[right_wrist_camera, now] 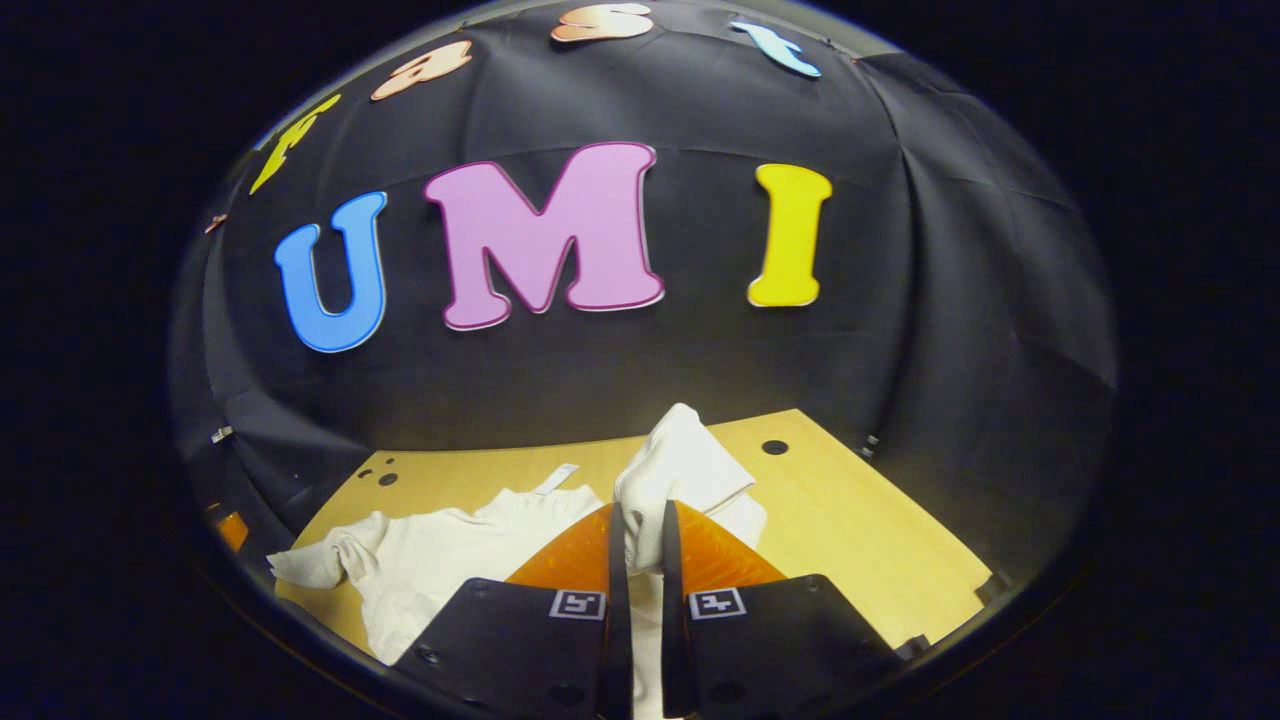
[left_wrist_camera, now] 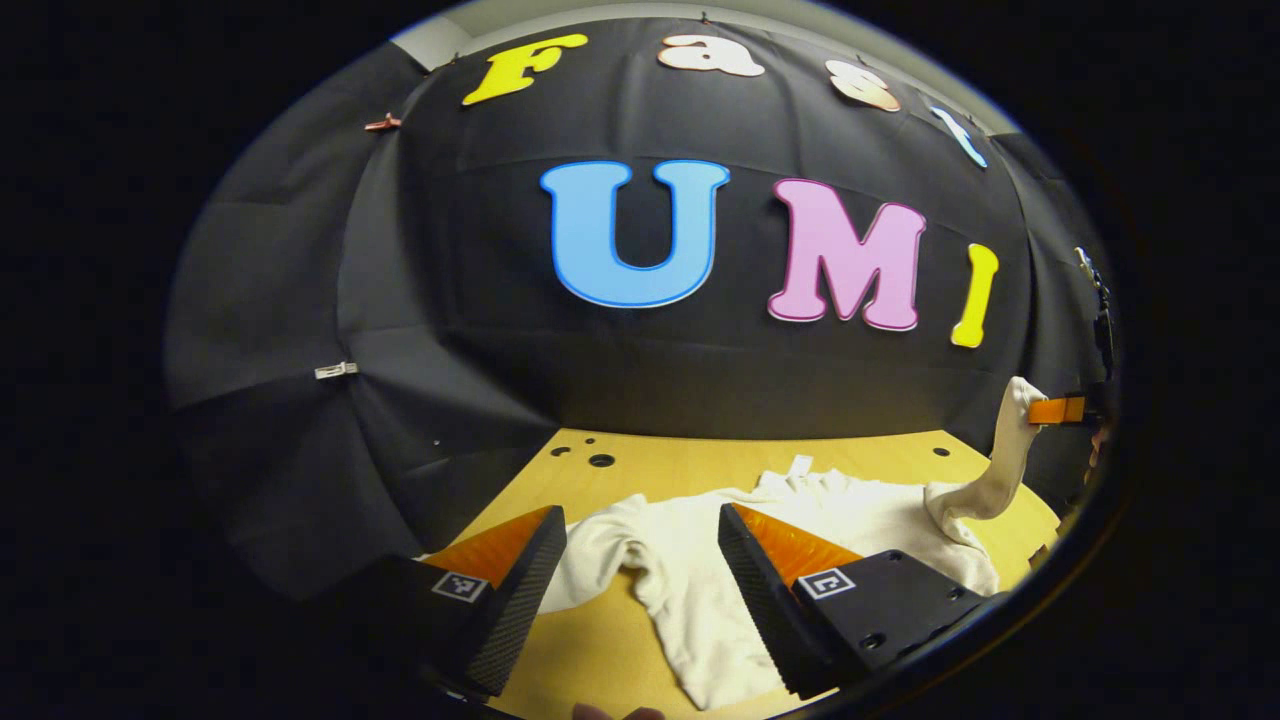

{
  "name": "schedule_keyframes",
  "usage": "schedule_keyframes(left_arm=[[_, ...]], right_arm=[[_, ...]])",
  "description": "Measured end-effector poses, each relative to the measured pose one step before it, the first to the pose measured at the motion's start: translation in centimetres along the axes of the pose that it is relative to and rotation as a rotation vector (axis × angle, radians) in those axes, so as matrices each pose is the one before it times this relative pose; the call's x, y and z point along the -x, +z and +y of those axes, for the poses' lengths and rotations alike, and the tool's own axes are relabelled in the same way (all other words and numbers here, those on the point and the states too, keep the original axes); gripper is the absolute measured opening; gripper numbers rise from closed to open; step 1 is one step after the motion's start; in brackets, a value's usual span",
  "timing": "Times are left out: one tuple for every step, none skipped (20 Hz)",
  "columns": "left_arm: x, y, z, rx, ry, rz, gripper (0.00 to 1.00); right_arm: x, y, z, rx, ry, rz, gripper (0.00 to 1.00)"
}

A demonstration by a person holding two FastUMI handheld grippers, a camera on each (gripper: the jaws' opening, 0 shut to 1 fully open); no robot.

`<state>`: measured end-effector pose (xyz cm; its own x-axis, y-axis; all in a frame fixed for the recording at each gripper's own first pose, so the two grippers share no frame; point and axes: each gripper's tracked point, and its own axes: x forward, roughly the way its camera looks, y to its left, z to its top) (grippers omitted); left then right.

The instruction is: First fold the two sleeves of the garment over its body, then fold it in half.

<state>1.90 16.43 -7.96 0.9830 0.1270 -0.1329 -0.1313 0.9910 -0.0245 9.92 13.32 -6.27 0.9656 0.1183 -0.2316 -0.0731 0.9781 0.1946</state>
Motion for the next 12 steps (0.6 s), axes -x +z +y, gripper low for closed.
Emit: schedule_keyframes(left_arm=[[-0.015, -0.308, 1.096, 0.00642, 0.01768, 0.00397, 0.96], [0.032, -0.149, 1.081, 0.00671, 0.01583, 0.00280, 0.96], [0.050, -0.275, 0.951, 0.00425, 0.01222, 0.00131, 0.96], [0.017, -0.209, 1.096, 0.00033, 0.01507, 0.00148, 0.96], [-0.032, -0.411, 0.866, -0.00197, 0.01256, 0.00244, 0.96], [-0.034, -0.340, 1.013, -0.00229, 0.01712, 0.00352, 0.96], [-0.074, -0.468, 1.030, -0.00009, 0.02009, 0.00262, 0.96], [-0.052, -0.328, 1.049, 0.00391, 0.02050, 0.00173, 0.98], [-0.097, -0.692, 0.640, 0.00640, 0.02285, 0.00908, 0.96], [-0.117, -0.335, 0.750, 0.00837, 0.01551, 0.00613, 0.98], [-0.191, -0.318, 0.842, 0.00991, 0.01806, 0.00710, 0.99], [-0.203, -0.379, 0.775, 0.00729, 0.01433, 0.00709, 0.96]], right_arm=[[-0.579, -0.231, 1.677, 0.00610, 0.02635, 0.00703, 0.16], [-0.531, -0.248, 1.474, 0.00743, 0.02485, 0.00952, 0.16], [-0.626, -0.450, 1.442, 0.00742, 0.01847, 0.00820, 0.16], [-0.633, -0.348, 1.416, 0.00601, 0.01634, 0.00855, 0.16], [-0.791, -0.453, 1.327, 0.00444, 0.01637, 0.01082, 0.16], [-0.826, -0.547, 1.157, 0.00605, 0.01614, 0.01355, 0.16], [-0.873, -0.650, 0.914, 0.00972, 0.01325, 0.01581, 0.16], [-0.812, -0.620, 0.954, 0.00957, 0.01406, 0.01554, 0.16], [-0.743, -0.695, 1.011, 0.00588, 0.01492, 0.01483, 0.16], [-0.838, -0.588, 1.263, 0.00292, 0.01961, 0.01291, 0.16], [-0.725, -0.789, 1.275, 0.00666, 0.01976, 0.01991, 0.16], [-0.799, -0.832, 1.088, 0.01027, 0.01842, 0.01851, 0.16]])
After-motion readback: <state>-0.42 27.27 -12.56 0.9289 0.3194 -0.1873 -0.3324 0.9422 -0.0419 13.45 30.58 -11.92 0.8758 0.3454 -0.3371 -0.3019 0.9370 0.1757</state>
